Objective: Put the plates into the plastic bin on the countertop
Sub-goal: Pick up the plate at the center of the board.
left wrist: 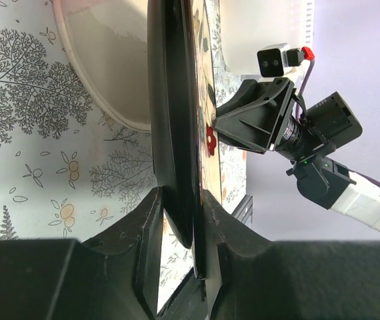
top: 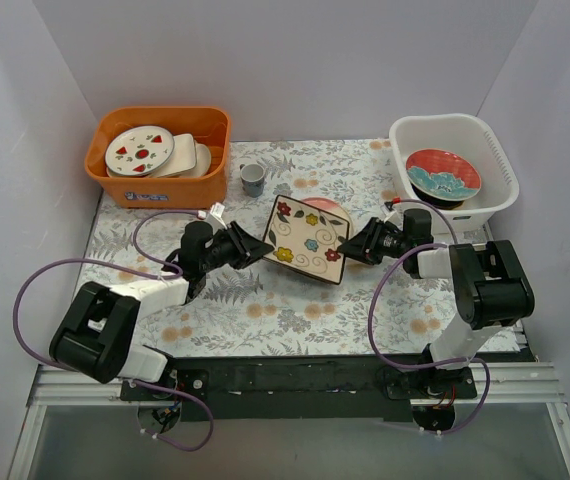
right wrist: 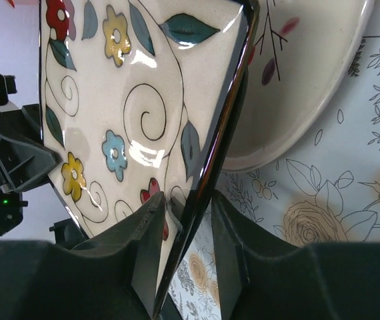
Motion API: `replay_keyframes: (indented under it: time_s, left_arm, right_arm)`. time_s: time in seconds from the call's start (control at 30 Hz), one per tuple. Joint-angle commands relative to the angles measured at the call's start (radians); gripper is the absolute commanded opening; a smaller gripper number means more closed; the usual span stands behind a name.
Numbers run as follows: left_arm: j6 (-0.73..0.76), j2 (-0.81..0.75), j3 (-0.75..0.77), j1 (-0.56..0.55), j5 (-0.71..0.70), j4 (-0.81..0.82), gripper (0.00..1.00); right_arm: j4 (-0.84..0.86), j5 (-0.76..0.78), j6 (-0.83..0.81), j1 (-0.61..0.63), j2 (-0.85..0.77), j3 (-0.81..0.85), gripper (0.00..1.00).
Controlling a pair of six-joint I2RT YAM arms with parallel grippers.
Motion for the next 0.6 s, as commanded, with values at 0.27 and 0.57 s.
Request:
replay_keyframes:
  time_s: [0.27,0.57]
  left_arm:
    - [-0.057,0.094,0.053,0.001,0.081,0.387,0.00]
    - [-0.075,0.167,0.052,0.003,0.093,0.445,0.00]
  right_arm:
    - [-0.142,0.131,-0.159,0.009,-0.026,0.123,0.30]
    - [-0.145,0.144,-0.175,0.014,0.023,0.190,0.30]
